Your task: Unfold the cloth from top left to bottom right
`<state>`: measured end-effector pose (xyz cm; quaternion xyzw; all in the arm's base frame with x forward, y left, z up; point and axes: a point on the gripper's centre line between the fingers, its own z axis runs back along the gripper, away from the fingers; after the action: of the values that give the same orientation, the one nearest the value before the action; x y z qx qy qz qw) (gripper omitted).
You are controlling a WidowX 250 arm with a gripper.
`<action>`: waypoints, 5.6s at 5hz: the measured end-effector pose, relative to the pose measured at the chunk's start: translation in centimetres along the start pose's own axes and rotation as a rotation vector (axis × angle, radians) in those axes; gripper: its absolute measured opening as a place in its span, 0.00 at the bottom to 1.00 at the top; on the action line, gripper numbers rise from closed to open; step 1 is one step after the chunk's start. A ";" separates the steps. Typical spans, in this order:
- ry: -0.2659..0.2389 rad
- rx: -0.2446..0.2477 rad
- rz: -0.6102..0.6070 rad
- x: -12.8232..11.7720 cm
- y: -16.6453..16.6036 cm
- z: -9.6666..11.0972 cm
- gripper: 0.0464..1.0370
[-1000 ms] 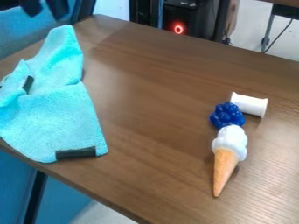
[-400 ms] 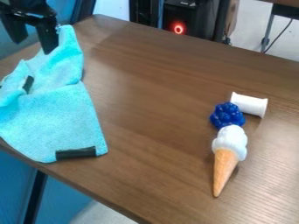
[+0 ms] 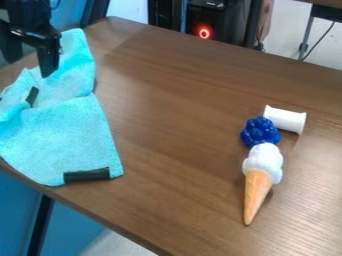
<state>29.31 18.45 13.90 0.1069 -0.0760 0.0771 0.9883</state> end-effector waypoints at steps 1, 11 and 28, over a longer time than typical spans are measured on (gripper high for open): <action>0.067 -0.011 0.012 -0.5 0.0 -2.0 0.96; 0.117 -0.098 0.032 -0.3 -2.8 -0.6 0.00; -0.026 -0.517 0.710 12.1 -19.9 4.6 0.73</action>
<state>43.85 -0.09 16.39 -0.1757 -0.1371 0.3889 0.8939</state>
